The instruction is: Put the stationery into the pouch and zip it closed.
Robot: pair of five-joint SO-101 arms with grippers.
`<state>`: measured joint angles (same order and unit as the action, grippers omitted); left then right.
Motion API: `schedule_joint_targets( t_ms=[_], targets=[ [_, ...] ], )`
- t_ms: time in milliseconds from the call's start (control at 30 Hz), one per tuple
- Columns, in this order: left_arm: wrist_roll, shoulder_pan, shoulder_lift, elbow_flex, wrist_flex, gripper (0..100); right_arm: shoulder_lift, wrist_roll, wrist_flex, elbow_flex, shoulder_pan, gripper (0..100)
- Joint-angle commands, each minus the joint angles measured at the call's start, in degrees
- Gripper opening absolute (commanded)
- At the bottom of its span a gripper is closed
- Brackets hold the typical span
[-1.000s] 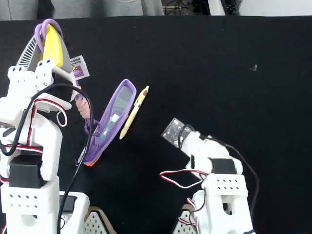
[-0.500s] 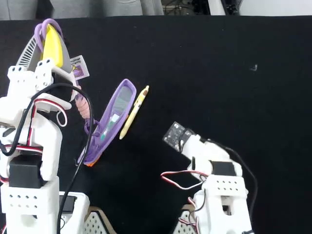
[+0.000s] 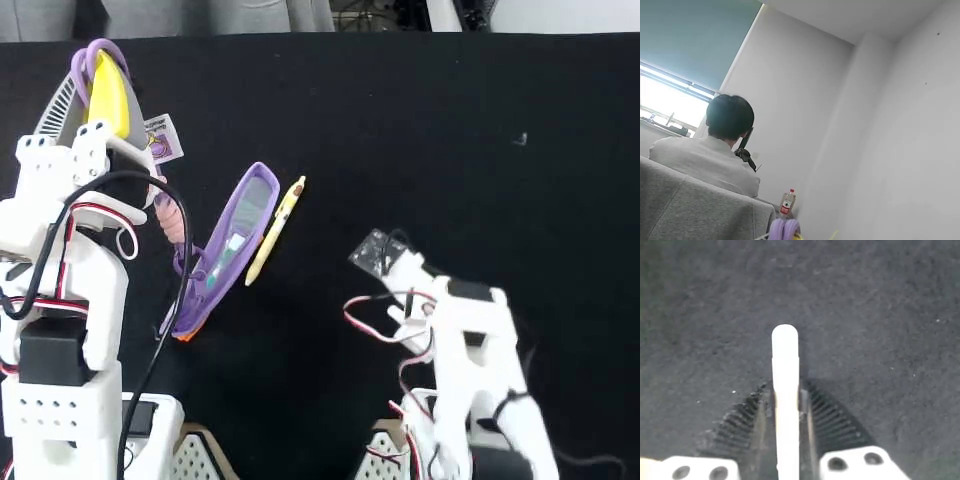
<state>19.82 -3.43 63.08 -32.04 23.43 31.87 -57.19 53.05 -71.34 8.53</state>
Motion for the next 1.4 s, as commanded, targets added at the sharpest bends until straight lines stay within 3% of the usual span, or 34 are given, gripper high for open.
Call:
schedule_joint_targets(
  t_ms=[0, 267, 400, 767, 967, 1133, 1367],
  targets=[
    [0.4, -0.5, 0.6, 1.1, -1.3, 3, -4.0, 2.3, -1.2, 2.9, 0.7, 1.1],
    [0.4, -0.5, 0.6, 1.1, -1.2, 3, 2.9, 2.4, 3.6, 10.2, 0.4, 1.1],
    [0.4, -0.5, 0.6, 1.2, -1.3, 3, 7.5, 8.0, 8.8, 20.1, 0.0, 1.1],
    [0.5, -0.5, 0.6, 0.6, -1.2, 3, 3.8, 23.5, 8.8, 43.0, -14.9, 1.1],
    [2.5, -1.5, 0.6, 0.1, -1.0, 3, -3.8, 29.8, 5.6, 57.1, -18.5, 1.1],
    [4.7, -5.7, 0.6, 0.1, -1.1, 3, -7.0, 37.2, 9.5, 72.2, -22.2, 1.1],
    [6.4, -8.2, 0.5, -2.8, -1.3, 3, -7.3, 39.5, 11.4, 85.7, -29.5, 1.1]
  ],
)
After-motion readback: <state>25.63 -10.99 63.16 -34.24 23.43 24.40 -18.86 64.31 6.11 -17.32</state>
